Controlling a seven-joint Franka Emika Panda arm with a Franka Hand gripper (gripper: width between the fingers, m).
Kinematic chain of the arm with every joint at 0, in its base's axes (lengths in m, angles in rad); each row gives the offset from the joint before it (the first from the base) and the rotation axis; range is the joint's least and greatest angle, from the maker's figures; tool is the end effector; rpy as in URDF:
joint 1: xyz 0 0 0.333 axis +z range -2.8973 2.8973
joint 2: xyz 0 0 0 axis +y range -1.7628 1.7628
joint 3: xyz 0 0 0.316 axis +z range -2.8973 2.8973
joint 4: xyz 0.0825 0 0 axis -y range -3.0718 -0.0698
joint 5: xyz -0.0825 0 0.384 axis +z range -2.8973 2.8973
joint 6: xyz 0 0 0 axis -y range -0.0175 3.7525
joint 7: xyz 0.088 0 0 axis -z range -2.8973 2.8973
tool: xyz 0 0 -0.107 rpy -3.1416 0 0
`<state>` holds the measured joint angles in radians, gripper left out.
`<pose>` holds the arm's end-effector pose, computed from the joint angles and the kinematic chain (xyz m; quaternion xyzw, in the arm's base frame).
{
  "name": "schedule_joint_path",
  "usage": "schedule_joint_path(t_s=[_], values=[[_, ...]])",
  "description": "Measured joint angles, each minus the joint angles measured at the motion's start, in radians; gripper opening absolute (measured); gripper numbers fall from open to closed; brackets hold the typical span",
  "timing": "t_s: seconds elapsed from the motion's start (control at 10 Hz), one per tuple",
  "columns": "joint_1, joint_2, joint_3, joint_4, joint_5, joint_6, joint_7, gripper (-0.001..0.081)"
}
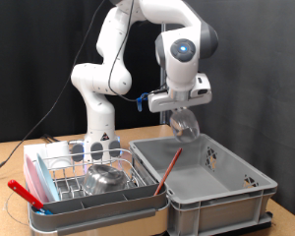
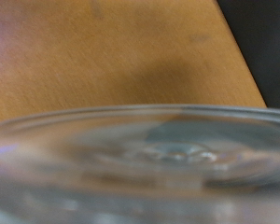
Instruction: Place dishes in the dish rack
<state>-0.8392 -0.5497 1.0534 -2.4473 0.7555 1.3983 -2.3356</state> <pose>0.3433 0.1574 0.3607 -0.4455 -0.8244 0.0113 0.3489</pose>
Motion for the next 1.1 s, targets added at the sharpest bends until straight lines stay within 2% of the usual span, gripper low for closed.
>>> schedule_joint_path(t_s=[0.1,0.2,0.3,0.5,0.7,0.9,1.1], values=[[-0.004,0.073,-0.006,0.049,-0.060,-0.148,-0.010,0.0115],[-0.004,0.069,-0.006,0.038,-0.046,-0.090,0.007,0.0115],[-0.012,0.070,0.006,0.029,-0.044,-0.095,0.038,0.0115],[-0.062,0.135,0.052,0.039,-0.045,-0.172,0.096,0.0115],[-0.114,0.239,0.091,0.067,-0.056,-0.249,0.121,0.0115],[-0.131,0.314,0.096,0.107,-0.066,-0.312,0.120,0.0115],[-0.134,0.344,0.092,0.155,-0.072,-0.389,0.112,0.0115]])
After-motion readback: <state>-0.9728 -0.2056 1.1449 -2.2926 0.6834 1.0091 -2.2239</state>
